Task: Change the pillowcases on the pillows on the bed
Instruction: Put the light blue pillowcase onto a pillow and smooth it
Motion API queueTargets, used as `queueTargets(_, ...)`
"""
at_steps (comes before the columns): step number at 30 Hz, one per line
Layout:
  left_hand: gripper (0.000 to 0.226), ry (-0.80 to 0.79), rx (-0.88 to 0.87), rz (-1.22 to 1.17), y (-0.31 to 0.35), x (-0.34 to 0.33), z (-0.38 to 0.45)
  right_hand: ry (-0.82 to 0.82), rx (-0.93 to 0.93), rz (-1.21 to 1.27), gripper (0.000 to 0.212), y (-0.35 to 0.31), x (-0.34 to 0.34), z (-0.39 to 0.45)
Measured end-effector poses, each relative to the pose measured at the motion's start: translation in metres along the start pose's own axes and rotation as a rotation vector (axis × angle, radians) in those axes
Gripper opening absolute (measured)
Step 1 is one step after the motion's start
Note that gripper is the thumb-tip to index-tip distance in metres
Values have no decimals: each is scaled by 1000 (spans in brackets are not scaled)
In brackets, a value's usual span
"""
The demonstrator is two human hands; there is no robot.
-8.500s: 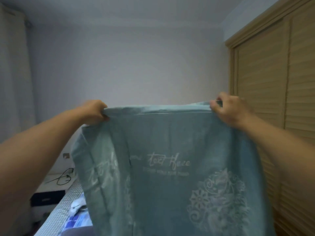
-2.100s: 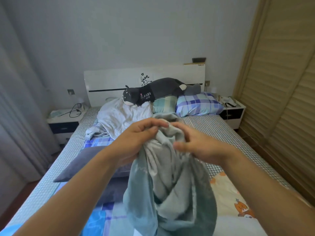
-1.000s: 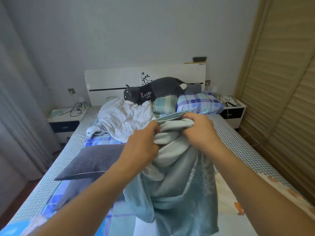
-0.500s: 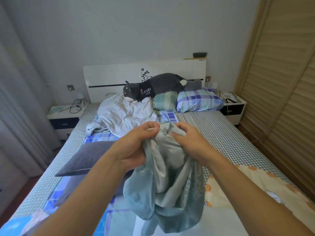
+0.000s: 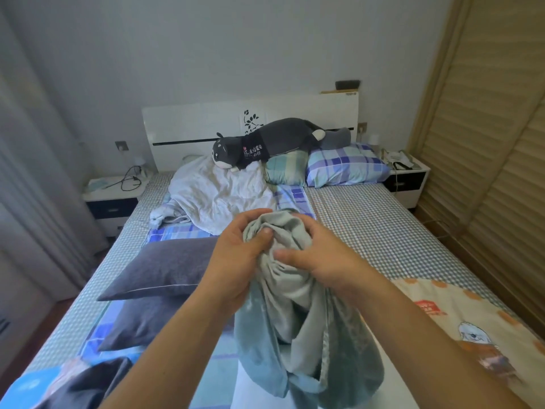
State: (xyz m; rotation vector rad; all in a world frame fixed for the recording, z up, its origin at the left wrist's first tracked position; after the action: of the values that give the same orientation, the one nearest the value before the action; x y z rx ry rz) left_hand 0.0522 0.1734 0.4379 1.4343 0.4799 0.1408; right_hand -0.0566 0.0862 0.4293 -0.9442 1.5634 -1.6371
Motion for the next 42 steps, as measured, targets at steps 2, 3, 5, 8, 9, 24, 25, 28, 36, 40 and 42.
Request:
queueTargets(2, 26, -7, 28, -38, 0, 1, -1, 17, -2, -85, 50, -1, 7, -1)
queueTargets(3, 25, -2, 67, -90, -3, 2, -2, 18, -1, -111, 52, -2, 13, -2)
queueTargets(5, 25, 23, 150, -179, -10, 5, -3, -11, 2, -154, 58, -4, 19, -4)
queueTargets(8, 20, 95, 102, 47, -8, 14, -5, -51, 5, -94, 59, -1, 18, -8)
queueTargets(9, 18, 122, 70, 149, -5, 16, -5, -55, -3, -55, 57, 1, 17, -7)
queueTargets(24, 42, -42, 245, -588, -32, -12, -10, 182, 36, 70, 47, 21, 13, -3)
queueTargets(25, 41, -38, 236, -564, -36, -11, -10, 158, 20, 216, 48, 25, 10, -3)
queueTargets(28, 26, 83, 180, -188, -41, 10, -4, 57, -56, 568, 49, 36, -2, -1)
queueTargets(36, 47, -226, 362, -12, -49, 22, -20, -20, -87, 315, 62, 40, 4, 9)
queueTargets(40, 27, -12, 161, 771, 1, 63, -10, -69, 26, -69, 72, 12, -22, 24)
queueTargets(42, 24, 92, 63, 991, 25, 79, -9, -104, 74, -105, 75, 3, -41, 35)
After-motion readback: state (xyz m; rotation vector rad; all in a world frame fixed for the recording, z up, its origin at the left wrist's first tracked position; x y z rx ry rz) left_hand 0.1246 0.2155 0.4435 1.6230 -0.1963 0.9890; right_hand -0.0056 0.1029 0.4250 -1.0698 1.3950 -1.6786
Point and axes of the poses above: each hand's wrist, its own z-axis towards the middle knuckle, its own x-axis out of the back of the hand, y = z × x, the point moved 8 cm from there along z, towards the middle knuckle, and after that the axes turned 9 degrees about -y, right-handed, at the moved point
